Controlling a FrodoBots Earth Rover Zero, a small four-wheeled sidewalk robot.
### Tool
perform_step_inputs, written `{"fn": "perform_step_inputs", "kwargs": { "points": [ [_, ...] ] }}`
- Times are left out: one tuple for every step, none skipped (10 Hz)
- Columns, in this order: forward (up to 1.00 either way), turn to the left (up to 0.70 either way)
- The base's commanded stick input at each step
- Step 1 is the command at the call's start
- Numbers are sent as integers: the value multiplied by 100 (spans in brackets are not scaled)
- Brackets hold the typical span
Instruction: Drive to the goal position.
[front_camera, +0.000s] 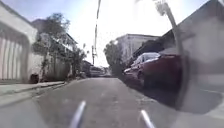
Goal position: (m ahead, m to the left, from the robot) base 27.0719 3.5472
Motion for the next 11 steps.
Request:
{"fn": "perform_step_inputs", "kwargs": {
  "points": [
    [85,0],
    [85,0],
    [85,0],
    [85,0],
    [85,0],
    [85,0],
    [85,0],
    [85,0],
    [85,0],
    [85,0],
    [85,0]
  ]
}}
